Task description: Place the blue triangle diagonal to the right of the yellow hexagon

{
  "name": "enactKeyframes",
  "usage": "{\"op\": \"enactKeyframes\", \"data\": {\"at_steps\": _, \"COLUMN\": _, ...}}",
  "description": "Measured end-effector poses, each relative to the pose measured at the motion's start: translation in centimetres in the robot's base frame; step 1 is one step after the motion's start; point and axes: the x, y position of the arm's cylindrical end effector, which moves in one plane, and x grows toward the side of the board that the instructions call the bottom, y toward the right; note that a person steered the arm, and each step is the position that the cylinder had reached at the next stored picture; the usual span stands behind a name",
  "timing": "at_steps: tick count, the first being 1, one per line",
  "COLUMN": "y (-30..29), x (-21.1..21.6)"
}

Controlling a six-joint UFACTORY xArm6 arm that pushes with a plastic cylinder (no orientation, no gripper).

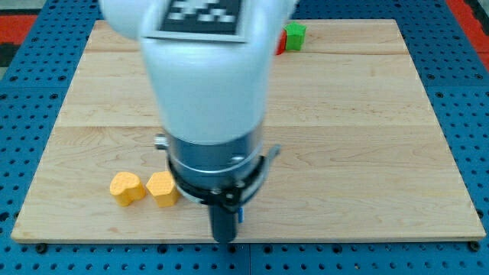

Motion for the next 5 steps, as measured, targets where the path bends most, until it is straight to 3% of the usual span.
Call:
{"op": "enactKeyframes", "data": {"at_steps": 1, "y": -0.4, "x": -1.1}}
{"op": "enactKeyframes", "data": {"at_steps": 3, "y": 5.4, "x": -1.1}}
{"op": "enactKeyframes", "data": {"at_steps": 4, "y": 10.5, "x": -3.0}}
{"op": "enactKeyframes", "data": {"at_steps": 5, "y": 13.5, "x": -8.2}}
